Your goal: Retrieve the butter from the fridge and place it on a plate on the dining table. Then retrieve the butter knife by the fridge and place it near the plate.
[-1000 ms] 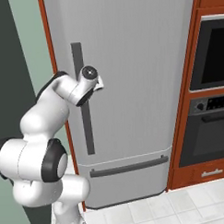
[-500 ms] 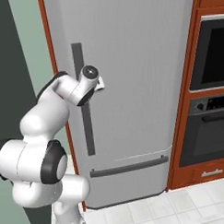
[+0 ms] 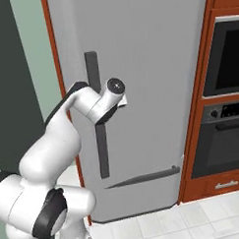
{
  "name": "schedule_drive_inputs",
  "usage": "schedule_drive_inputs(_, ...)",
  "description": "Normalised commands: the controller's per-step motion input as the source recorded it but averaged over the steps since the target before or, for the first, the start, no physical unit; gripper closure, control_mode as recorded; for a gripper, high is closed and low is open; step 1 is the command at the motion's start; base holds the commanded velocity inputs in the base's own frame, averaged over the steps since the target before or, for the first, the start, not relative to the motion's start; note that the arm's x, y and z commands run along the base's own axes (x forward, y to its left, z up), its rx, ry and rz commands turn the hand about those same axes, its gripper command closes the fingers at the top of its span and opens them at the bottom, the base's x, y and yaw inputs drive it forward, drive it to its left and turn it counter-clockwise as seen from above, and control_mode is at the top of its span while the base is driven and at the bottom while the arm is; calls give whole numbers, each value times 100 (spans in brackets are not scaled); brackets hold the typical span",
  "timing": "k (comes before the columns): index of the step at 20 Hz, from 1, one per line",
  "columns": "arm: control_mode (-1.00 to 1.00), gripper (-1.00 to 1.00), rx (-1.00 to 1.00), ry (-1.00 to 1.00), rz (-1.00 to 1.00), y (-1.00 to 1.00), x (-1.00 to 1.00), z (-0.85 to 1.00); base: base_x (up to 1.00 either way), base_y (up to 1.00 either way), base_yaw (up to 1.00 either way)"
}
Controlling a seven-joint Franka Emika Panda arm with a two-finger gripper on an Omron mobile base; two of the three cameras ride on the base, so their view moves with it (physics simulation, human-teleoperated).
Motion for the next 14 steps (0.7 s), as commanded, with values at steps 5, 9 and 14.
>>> schedule_drive_inputs(5, -100, 100, 12, 0, 0, -100, -89, 1, 0, 0, 0)
schedule_drive_inputs(9, -100, 100, 13, 1, 0, -100, -68, 2, 0, 0, 0)
schedule_drive_inputs(14, -100, 100, 3, 5, 0, -71, -40, 0, 0, 0, 0)
